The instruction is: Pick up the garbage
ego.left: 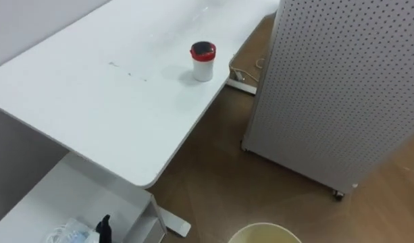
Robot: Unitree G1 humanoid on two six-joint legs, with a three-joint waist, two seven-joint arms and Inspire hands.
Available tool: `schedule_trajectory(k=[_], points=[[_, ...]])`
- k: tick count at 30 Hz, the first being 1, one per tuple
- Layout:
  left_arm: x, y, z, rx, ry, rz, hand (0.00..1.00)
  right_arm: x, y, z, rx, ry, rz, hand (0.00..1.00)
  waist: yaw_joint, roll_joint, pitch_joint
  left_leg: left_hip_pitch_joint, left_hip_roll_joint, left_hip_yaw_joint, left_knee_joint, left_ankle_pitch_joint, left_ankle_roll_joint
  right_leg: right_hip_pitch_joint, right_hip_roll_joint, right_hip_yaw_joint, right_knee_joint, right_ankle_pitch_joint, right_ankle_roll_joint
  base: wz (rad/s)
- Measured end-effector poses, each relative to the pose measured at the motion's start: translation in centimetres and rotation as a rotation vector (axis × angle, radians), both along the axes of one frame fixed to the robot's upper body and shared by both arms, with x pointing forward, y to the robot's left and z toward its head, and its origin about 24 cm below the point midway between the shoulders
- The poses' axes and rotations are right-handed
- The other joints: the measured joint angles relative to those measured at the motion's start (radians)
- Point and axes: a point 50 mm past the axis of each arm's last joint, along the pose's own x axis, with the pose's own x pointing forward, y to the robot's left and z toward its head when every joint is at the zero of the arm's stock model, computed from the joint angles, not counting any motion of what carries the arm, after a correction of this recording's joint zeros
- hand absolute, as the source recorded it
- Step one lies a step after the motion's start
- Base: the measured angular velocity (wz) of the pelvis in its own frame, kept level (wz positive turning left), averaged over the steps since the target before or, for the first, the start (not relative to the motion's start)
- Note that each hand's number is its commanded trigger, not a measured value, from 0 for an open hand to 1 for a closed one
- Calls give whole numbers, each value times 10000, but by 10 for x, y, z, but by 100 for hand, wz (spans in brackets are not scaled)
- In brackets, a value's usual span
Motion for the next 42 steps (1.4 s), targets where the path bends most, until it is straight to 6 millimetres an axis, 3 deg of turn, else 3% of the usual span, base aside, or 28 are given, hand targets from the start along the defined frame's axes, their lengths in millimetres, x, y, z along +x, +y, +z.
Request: schedule_trajectory(k=[10, 17, 22, 35, 42], points=[[18, -11, 12, 620, -792, -512, 0, 31, 11, 10, 50, -862, 764, 100, -407, 153, 259, -1400, 27, -58, 487, 3, 11, -1265, -20, -91, 274, 47, -86, 1], [24, -13, 16, 1065, -1014, -706, 0, 43, 18, 15, 91, -1347, 978, 100, -405, 153, 281, -2208, 86, 99, 774, 7, 14, -2146, -19, -31, 521, 82, -136, -5], [34, -12, 25, 1407, -1611, -484, 0, 51, 23, 18, 1, -1549, 1128, 100, -399, 119, 349, -2455, 115, 138, 944, 6, 13, -2464, -45, 29, 801, 58, -173, -2], [37, -26, 34, 3158, -2959, -1373, 0, 55, 36, 18, -180, -1519, 1915, 100, -628, 95, 355, -2838, -34, -172, 1059, 99, 41, -2596, -289, -400, 939, -54, -242, 10], [23, -37, 29, 3544, -3363, -1882, 0, 52, 38, 17, -254, -1410, 2238, 100, -413, 14, 305, -2828, -121, -239, 1067, 120, 65, -2578, -413, -598, 956, -88, -213, 3]])
